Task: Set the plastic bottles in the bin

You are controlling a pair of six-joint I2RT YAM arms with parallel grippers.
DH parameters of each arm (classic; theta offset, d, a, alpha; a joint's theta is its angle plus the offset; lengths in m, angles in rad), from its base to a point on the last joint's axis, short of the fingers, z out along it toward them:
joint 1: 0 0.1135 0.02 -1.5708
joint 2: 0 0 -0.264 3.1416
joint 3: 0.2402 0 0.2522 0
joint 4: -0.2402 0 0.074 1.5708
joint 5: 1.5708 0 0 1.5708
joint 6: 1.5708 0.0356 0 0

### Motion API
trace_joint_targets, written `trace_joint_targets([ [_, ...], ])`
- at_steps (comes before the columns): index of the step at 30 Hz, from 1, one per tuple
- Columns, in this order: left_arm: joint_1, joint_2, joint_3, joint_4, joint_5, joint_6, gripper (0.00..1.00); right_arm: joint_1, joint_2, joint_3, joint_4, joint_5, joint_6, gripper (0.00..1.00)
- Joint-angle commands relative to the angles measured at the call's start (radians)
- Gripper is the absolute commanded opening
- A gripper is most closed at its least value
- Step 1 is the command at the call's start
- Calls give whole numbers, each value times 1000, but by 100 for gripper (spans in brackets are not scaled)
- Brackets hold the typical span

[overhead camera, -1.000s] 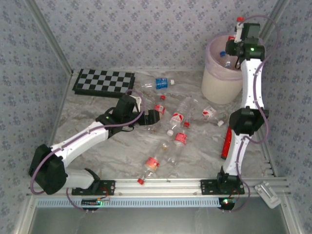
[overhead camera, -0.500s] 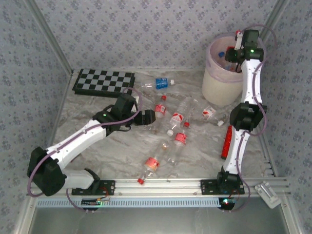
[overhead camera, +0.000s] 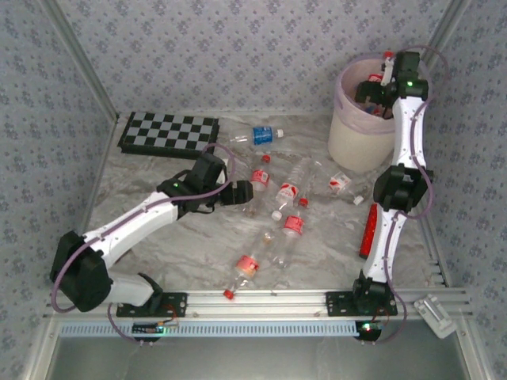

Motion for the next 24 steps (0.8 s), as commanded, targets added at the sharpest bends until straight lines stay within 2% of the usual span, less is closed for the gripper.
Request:
trace_joint_targets([
  [1, 4, 7, 10, -16, -13, 25, 93, -1, -87, 37, -16, 7, -2, 100],
  [10, -1, 48, 15, -16, -23, 50, 94, 47, -308, -53, 33, 66, -33, 100],
  [13, -1, 88, 39, -18, -30, 67, 96, 71, -399, -143, 52, 96, -22, 100],
  [19, -9, 194, 129, -35, -71, 50, 100, 128, -668, -478, 177, 134, 45, 100],
  [24, -62, 320, 250, -119, -136, 91, 100, 144, -934, -783, 259, 79, 107, 100],
])
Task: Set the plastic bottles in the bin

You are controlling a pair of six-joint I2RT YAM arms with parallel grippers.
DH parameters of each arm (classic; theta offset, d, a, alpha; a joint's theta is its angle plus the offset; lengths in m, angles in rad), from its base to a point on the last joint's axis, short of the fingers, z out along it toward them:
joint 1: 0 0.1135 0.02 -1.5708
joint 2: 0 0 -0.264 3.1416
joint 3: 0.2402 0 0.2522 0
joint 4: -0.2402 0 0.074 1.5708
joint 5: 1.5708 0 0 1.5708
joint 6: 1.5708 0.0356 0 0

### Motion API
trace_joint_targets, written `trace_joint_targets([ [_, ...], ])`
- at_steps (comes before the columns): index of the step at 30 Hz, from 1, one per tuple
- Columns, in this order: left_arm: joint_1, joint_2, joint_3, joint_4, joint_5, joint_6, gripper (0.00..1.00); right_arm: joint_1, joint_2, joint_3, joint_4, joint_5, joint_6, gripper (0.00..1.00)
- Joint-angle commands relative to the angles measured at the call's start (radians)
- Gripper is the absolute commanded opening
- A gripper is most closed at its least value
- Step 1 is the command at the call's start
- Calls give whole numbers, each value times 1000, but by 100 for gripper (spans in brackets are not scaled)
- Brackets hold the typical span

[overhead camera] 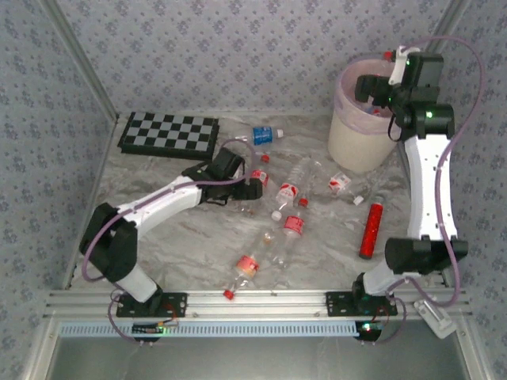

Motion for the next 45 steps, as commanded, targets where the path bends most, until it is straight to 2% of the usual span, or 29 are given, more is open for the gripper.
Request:
trace_joint_targets([
  [1, -41, 70, 89, -89, -69, 44, 100, 1, -162, -162, 76, -36, 80, 100],
  [3, -57, 119, 128, -119, -89, 54, 100, -5, -244, -263, 74, -81, 128, 100],
  [8, -90, 195, 189, -184, -173, 64, 100, -32, -367, -451, 23, -298, 207, 100],
  [11, -102, 221, 187, -190, -183, 66, 100, -42, -423, -545, 7, -423, 225, 99],
  [14, -118, 253, 183, -195, -191, 62, 98, -57, -479, -623, -21, -474, 231, 98],
  [20, -136, 300, 179, -195, -217, 53, 86, -112, -555, -734, 8, -522, 275, 95],
  [28, -135, 323, 187, -224, -230, 51, 66, -120, -545, -906, 138, -588, 378, 94],
  [31, -135, 314, 185, -222, -239, 61, 63, -106, -527, -921, 156, -594, 381, 94],
  [33, -135, 305, 180, -220, -262, 78, 54, -96, -514, -929, 169, -608, 395, 93],
  [39, -128, 244, 195, -256, -285, 141, 52, 13, -453, -945, 326, -657, 474, 88],
  [42, -126, 156, 165, -215, -249, 169, 45, 81, -390, -917, 364, -657, 478, 85],
  [45, -121, 46, 82, -82, -127, 180, 41, 123, -337, -903, 441, -679, 515, 78],
])
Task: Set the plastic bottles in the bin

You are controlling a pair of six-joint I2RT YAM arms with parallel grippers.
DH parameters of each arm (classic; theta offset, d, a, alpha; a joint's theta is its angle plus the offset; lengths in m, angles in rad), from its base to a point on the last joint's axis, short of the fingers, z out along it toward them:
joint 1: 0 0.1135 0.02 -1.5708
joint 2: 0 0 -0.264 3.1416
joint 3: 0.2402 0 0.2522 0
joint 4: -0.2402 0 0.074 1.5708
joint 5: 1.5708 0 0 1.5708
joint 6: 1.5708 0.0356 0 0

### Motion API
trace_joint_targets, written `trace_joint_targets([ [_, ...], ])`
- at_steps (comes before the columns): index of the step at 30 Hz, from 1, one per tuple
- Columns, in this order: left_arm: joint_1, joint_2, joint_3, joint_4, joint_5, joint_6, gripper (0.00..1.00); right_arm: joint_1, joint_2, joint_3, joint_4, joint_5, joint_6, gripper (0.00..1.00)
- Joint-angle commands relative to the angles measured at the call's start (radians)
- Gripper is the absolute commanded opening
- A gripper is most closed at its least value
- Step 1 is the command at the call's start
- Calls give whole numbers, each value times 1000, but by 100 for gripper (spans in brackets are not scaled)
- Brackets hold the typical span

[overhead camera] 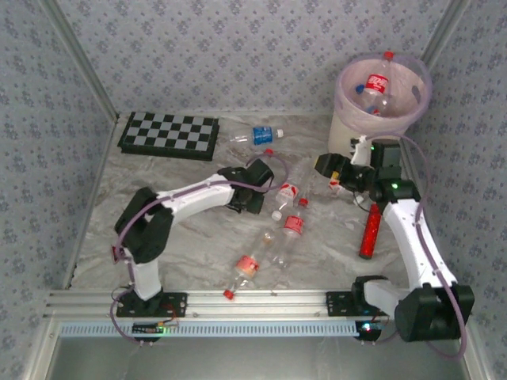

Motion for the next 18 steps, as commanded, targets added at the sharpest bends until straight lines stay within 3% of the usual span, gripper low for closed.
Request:
trace_joint_targets([
  [1, 14, -160, -78, 149, 147, 35, 41, 41, 51, 38, 129, -54, 63, 75],
  [5, 38, -255, -194, 330, 311, 35, 28, 111, 139, 92, 167, -88, 54, 73],
  [8, 48, -282, -220, 373, 381, 47, 22, 148, 199, 126, 194, -111, 48, 88],
  [11, 47, -286, -233, 405, 425, 51, 21, 165, 269, 156, 209, -143, 42, 98],
  [18, 49, -288, -240, 496, 458, 29, 15, 197, 345, 185, 135, -92, 1, 100],
])
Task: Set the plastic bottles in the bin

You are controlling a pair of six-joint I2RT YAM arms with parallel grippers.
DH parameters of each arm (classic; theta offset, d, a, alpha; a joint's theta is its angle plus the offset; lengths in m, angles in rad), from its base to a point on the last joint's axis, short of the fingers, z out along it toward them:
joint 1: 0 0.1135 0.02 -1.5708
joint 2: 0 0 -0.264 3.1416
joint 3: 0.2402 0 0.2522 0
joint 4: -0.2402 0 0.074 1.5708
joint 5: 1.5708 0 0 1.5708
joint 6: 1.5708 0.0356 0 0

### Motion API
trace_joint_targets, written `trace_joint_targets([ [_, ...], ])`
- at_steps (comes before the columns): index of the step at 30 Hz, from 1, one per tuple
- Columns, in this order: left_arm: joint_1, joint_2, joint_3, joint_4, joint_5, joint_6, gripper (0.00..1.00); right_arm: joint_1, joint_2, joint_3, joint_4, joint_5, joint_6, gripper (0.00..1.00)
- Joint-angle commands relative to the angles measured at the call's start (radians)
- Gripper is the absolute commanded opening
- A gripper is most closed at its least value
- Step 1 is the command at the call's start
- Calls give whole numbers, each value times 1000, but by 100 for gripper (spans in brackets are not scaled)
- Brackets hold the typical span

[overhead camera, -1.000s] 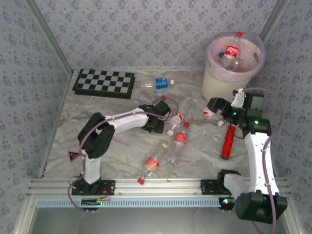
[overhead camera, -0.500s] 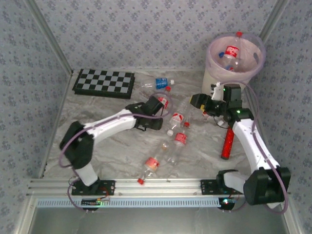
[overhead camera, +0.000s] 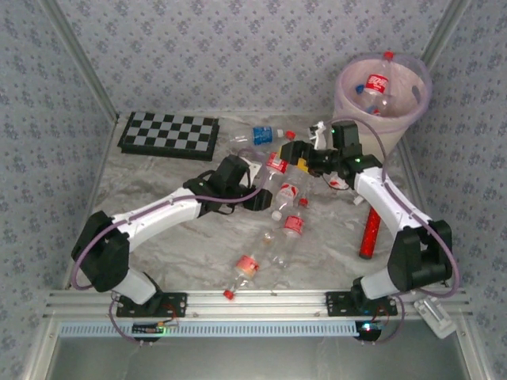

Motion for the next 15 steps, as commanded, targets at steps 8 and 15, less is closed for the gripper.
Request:
trace_joint_targets([
  [8, 2, 17, 37, 67, 77, 16, 15, 8, 45, 22, 26, -22, -3, 84],
  [15, 2, 2, 26, 91, 91, 9, 17, -9, 51, 25, 31, -31, -3, 54],
])
